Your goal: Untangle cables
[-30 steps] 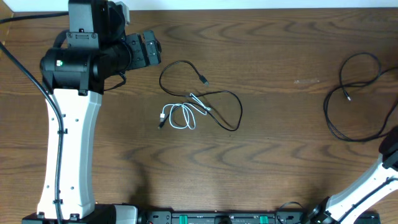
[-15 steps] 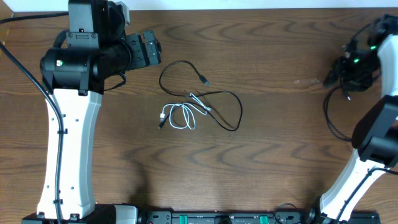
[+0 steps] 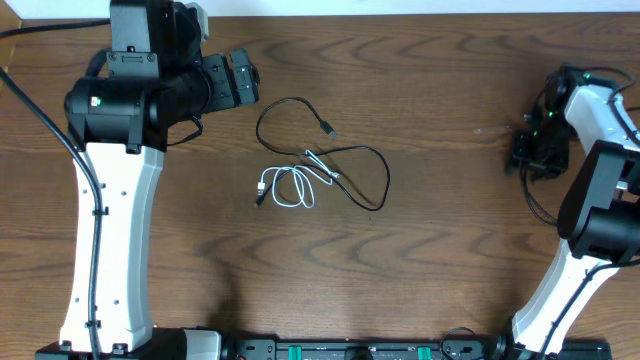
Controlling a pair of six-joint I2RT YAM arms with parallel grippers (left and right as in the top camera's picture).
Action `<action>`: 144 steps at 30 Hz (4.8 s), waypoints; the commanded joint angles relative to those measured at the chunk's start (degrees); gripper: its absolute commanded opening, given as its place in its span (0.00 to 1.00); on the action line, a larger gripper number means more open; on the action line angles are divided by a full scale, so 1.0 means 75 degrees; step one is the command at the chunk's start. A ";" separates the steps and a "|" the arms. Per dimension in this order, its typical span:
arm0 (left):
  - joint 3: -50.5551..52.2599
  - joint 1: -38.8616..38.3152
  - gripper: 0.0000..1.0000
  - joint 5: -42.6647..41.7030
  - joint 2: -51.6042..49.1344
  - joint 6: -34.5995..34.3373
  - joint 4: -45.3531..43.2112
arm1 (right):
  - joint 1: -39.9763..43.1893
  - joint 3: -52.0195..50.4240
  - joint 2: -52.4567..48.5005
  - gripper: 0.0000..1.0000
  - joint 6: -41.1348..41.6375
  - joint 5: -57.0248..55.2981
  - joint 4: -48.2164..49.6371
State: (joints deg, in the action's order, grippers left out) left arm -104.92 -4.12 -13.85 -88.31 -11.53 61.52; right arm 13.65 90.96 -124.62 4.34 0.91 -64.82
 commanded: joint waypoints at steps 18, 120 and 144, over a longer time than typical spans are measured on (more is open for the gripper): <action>0.0061 0.0026 1.00 -0.0087 -0.0058 0.0102 0.0023 | 0.0192 -0.0286 0.0213 0.01 0.1259 -0.1612 0.1180; 0.0070 0.0026 1.00 0.0140 -0.0286 0.0396 0.0396 | -0.1655 0.5954 0.1099 0.77 -0.0551 0.2865 -0.3319; 0.2326 -0.0283 1.00 -0.0702 -0.0784 -0.0248 0.0085 | -0.1874 0.5400 0.1099 0.85 0.0044 0.1518 -0.3054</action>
State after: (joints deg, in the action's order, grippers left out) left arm -89.78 -4.80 -16.49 -93.56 -12.47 63.24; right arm -0.36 131.76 -117.47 4.12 13.17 -87.57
